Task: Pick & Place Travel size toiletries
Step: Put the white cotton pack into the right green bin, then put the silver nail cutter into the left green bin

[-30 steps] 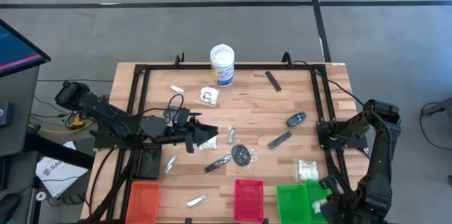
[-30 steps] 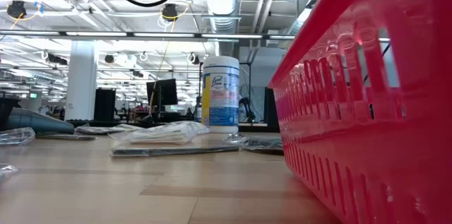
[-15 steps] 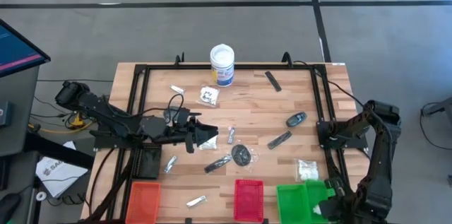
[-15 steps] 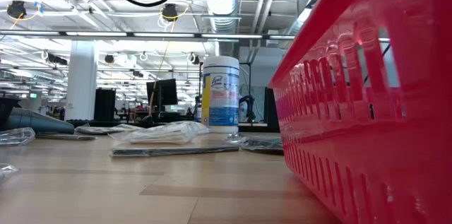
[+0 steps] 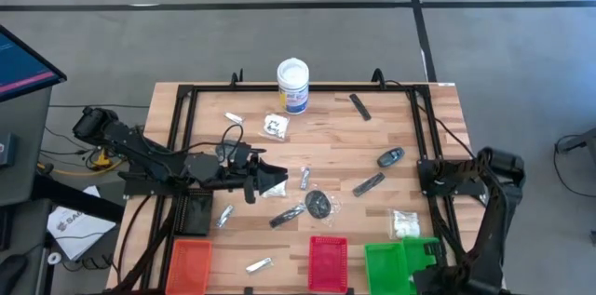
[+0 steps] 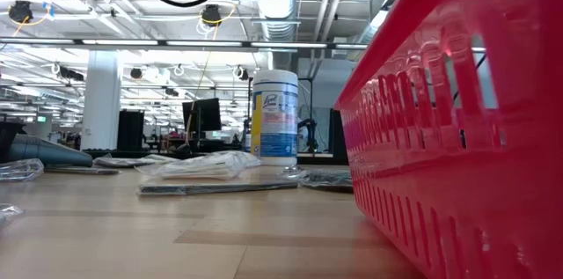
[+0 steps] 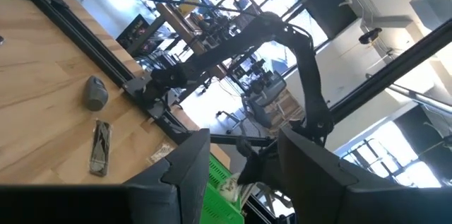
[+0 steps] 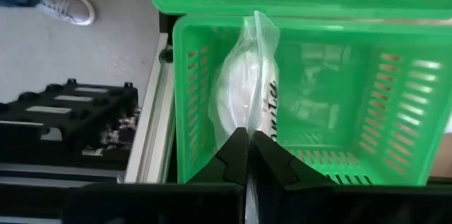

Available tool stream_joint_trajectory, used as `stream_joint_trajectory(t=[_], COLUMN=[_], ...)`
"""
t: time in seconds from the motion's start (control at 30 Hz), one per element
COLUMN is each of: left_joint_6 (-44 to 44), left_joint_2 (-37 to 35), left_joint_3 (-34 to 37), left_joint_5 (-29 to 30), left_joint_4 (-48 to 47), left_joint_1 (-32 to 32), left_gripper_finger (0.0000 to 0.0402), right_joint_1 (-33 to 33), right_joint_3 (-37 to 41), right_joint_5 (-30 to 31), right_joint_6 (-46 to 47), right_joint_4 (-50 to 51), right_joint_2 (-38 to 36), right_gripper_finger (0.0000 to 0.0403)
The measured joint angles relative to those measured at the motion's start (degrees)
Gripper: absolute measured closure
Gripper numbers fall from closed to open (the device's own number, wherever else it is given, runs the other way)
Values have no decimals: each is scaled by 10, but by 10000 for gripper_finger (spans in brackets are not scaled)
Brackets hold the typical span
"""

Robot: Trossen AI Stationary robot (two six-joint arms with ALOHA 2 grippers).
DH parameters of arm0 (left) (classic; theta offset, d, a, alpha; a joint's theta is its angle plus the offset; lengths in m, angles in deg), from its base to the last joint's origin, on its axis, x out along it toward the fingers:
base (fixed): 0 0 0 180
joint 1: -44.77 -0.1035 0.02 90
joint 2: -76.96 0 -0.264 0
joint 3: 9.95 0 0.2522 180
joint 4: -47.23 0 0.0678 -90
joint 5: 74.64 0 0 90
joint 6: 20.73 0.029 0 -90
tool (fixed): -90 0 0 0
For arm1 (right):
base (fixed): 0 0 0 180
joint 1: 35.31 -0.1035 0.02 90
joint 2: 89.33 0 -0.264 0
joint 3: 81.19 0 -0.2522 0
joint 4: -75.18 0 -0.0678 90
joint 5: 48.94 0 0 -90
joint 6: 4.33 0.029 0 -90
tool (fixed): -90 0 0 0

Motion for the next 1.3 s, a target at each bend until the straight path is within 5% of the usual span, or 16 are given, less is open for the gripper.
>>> stream_joint_trajectory(t=[0.73, 1.3], left_joint_6=[18, 20], left_joint_2=[0, 0], left_joint_3=[0, 0], left_joint_5=[-1, -7], left_joint_4=[0, 0], left_joint_1=[0, 0], left_gripper_finger=[239, 239], right_joint_1=[-3, -2], right_joint_3=[0, -51], right_joint_5=[-29, -31], right_joint_6=[50, 64], right_joint_4=[-70, -19], right_joint_2=[-4, -4], right_gripper_finger=[399, 275])
